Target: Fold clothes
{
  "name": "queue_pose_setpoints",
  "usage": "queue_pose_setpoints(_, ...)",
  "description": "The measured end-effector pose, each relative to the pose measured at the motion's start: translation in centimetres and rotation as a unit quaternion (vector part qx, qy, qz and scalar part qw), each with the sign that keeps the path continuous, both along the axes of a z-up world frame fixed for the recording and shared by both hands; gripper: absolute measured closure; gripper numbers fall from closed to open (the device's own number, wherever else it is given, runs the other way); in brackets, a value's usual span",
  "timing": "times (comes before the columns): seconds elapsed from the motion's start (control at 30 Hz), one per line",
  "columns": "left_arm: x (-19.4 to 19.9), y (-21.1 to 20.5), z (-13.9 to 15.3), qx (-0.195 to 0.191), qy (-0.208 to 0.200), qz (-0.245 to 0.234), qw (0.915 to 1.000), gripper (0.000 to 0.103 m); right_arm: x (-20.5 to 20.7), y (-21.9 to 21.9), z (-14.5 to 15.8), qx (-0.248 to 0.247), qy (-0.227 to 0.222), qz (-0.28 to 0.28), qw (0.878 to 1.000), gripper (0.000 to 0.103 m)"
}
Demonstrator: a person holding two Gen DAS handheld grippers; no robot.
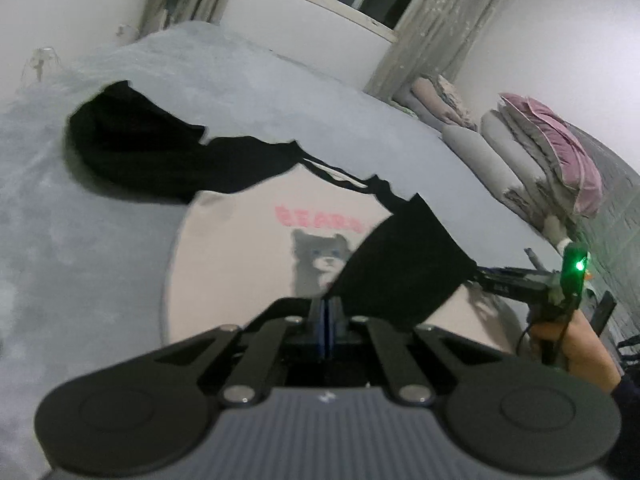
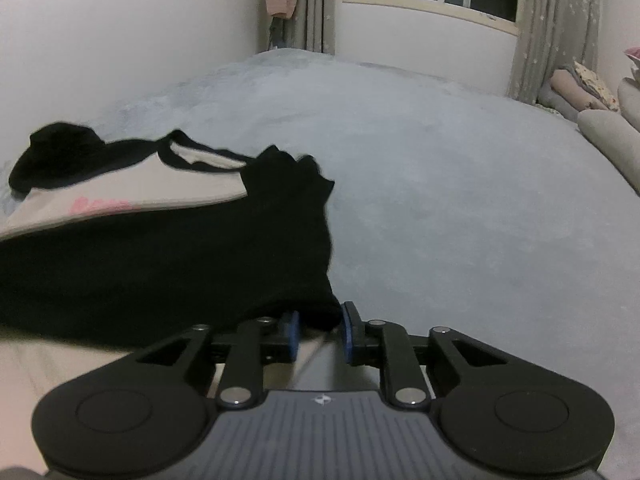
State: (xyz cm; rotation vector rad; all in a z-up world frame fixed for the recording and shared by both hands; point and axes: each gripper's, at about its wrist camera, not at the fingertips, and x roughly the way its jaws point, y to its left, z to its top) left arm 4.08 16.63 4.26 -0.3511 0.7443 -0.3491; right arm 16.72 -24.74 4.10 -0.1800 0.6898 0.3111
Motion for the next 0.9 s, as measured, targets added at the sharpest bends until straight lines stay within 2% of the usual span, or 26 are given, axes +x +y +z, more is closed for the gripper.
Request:
queue_pose_setpoints(0.1,0.2,1.5,-0.4,-0.008,0.016,0.025,0.9995,0.102,-0.1,0.1,-0.2,-0.005,-0.005,-0.003,1.0,0.081)
queue_pose_setpoints(0.2,-0.1,2.5,0.6,-0.028,-0.002,0.036,0.9989,0.103,-0.1,0.6,-0.1,-0.022,-0.011,-0.013,1.0,0.071)
queue_pose_setpoints(0.3,-0.6,2.9,1.4,-0.057,-0.02,0.021,0.9979,0.101,0.1,0.4,-0.4,-0.015,-0.011,-0.025,1.0,0.067)
queue_pose_setpoints(0.37,-0.4,2.7,1.0,-0.046,-0.01,0.02,0.9987,0.099,0.3,0.2,-0.4,-0.015,-0.01,-0.03,0.999,0.064)
queue_pose_setpoints(0.47,0.2,2.1,0.0,-0.02,0.02,0.021,0.9994,0.093,0.2,0.5,-0.1,-0.037,-0.017,-0.042,0.998,0.051)
queue_pose_setpoints(0.53,0.4,1.7,-0.5,-0.006,0.026,0.017,0.9995,0.084,0.0,0.5,0.0,-0.045,-0.022,-0.043,0.998,0.05)
queue_pose_setpoints(0.6,0.5,1.0,-0.8,0.038,0.026,0.022,0.9987,0.058,-0.1,0.5,0.0,-0.041,-0.028,-0.041,0.998,0.051)
queue_pose_setpoints(0.63,0.6,0.6,-1.0,0.063,0.025,0.025,0.9973,0.055,-0.1,0.4,0.1,-0.034,-0.031,-0.039,0.998,0.054)
queue_pose_setpoints(0.67,0.6,0.3,-1.2,0.069,0.026,0.017,0.9971,0.055,-0.1,0.2,0.4,-0.021,-0.032,-0.037,0.999,0.058)
queue_pose_setpoints(0.73,0.6,-0.4,-1.6,0.079,0.029,0.001,0.9965,0.057,0.0,-0.4,0.8,0.018,-0.025,-0.034,0.999,0.078)
queue_pose_setpoints(0.77,0.6,-0.9,-1.7,0.095,0.027,-0.005,0.9951,0.058,0.2,-0.6,0.9,0.028,-0.019,-0.037,0.999,0.08)
queue_pose_setpoints(0.83,0.5,-1.9,-1.9,0.125,0.021,-0.015,0.9918,0.071,0.6,-0.9,0.7,0.035,-0.006,-0.051,0.998,0.081)
queue_pose_setpoints(0.87,0.4,-2.3,-2.0,0.139,0.017,-0.018,0.99,0.091,0.8,-1.1,0.5,0.037,-0.003,-0.057,0.998,0.081)
queue_pose_setpoints(0.9,0.2,-2.2,-1.8,0.134,0.015,-0.017,0.9907,0.095,0.9,-1.4,0.4,0.044,0.0,-0.06,0.997,0.081)
